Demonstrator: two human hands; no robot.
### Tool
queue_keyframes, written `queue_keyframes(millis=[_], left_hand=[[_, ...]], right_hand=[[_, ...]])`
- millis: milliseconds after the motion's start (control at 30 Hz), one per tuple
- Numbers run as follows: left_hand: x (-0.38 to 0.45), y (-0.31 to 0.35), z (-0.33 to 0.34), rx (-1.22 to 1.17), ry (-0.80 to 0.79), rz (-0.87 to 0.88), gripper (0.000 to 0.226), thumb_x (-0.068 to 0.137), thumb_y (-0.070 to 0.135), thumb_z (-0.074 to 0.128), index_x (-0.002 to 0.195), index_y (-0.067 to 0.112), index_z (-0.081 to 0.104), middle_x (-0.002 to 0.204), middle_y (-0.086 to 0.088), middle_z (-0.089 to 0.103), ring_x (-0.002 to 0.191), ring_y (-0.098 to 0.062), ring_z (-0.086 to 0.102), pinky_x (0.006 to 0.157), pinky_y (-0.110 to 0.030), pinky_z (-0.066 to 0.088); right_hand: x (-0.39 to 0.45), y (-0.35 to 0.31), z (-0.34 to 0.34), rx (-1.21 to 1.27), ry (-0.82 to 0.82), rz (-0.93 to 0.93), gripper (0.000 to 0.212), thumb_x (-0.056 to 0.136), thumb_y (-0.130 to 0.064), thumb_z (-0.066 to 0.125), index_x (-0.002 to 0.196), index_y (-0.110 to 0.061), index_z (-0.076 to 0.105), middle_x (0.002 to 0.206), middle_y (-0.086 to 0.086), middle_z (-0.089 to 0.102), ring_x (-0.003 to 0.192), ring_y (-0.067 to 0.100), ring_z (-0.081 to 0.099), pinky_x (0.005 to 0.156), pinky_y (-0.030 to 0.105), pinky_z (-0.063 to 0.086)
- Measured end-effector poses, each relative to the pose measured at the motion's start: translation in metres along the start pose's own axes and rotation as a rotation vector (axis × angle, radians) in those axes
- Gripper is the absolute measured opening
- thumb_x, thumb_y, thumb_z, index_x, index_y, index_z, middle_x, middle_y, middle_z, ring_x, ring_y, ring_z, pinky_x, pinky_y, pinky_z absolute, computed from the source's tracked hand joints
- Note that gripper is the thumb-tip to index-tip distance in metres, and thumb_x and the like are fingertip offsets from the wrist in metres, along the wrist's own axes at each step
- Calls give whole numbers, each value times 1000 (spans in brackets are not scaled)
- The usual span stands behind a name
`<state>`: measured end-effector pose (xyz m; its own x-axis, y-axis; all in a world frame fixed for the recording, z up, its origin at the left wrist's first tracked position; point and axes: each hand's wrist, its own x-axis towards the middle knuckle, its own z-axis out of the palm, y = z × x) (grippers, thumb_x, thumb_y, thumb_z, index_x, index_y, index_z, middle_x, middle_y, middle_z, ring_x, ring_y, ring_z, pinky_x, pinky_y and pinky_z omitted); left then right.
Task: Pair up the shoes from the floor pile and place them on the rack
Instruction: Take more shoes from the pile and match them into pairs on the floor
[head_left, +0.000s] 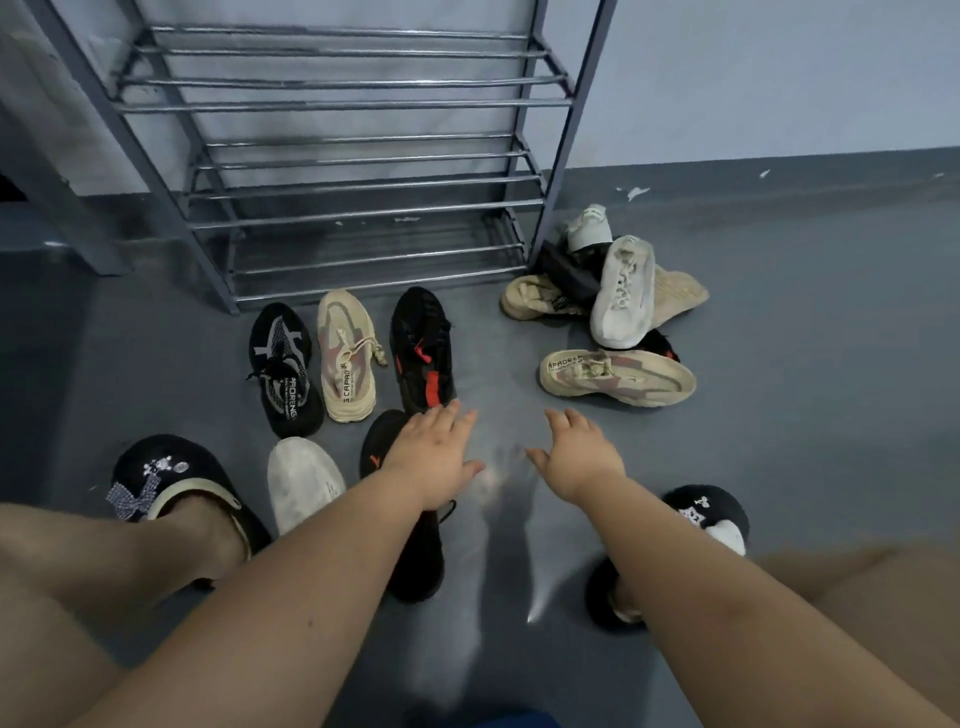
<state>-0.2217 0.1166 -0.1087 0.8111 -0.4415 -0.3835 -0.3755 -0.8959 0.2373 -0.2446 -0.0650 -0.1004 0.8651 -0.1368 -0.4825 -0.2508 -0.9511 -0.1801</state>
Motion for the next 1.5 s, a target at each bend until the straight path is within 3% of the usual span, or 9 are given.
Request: queue_keyframes(millis=[200, 467, 733, 967, 1167, 1300, 1367, 1500], left_hand=[[36, 38, -6, 104, -73, 79, 69, 97, 47, 36, 152, 17, 6, 160, -8, 0, 147, -23, 5, 119, -36, 5], [101, 88, -11, 31, -96, 56, 70, 96, 51, 34, 152, 19, 6, 160, -7, -4, 147, -24, 6, 117, -36, 8], [168, 97, -24, -18, -99, 30, 69, 96, 49, 36, 152, 19, 9, 160, -7, -3, 147, -26, 7, 117, -38, 12], [248, 109, -42, -306, -66, -85, 67, 96, 48, 38, 151, 18, 14, 160, -6, 5, 146, -25, 12, 116, -36, 17], [301, 117, -31, -652, -140, -187, 65, 97, 40, 43, 151, 14, 15, 155, -9, 27, 141, -24, 29, 112, -31, 24], [321, 119, -12, -770, -191, -271, 67, 97, 39, 45, 151, 13, 15, 154, -9, 29, 139, -26, 33, 114, -36, 28], [326, 122, -4, -880, -172, -294, 64, 96, 35, 48, 150, 14, 21, 148, -9, 39, 132, -27, 43, 111, -40, 34], [326, 125, 0, -1093, -99, -299, 45, 95, 18, 51, 139, 11, 44, 129, -8, 59, 114, -24, 58, 103, -41, 44]], right_hand=[[14, 52, -35, -33, 56, 87, 65, 96, -45, 41, 151, -18, 16, 158, 9, 17, 145, 27, 16, 112, 42, 28], [47, 103, -38, 66, 42, 232, 64, 96, -44, 41, 149, -16, 17, 156, 9, 20, 143, 28, 19, 108, 42, 32], [115, 120, -62, 114, 64, 242, 66, 96, -47, 39, 149, -13, 16, 152, 13, 27, 139, 30, 27, 105, 43, 34], [184, 143, -93, 268, 75, 278, 70, 96, -46, 41, 151, -15, 12, 150, 15, 27, 133, 35, 36, 103, 46, 35], [232, 157, -84, 664, 49, 439, 74, 96, -42, 44, 152, -16, 4, 153, 14, 26, 135, 35, 36, 107, 45, 34], [250, 157, -73, 760, 81, 424, 68, 97, -37, 46, 150, -7, 16, 145, 13, 43, 129, 33, 44, 103, 38, 39], [254, 156, -75, 808, 109, 432, 62, 96, -34, 48, 147, -4, 27, 142, 12, 47, 127, 31, 47, 96, 34, 41], [254, 154, -79, 1018, 162, 496, 47, 93, -25, 56, 131, 0, 48, 129, 17, 57, 115, 36, 57, 96, 46, 49]])
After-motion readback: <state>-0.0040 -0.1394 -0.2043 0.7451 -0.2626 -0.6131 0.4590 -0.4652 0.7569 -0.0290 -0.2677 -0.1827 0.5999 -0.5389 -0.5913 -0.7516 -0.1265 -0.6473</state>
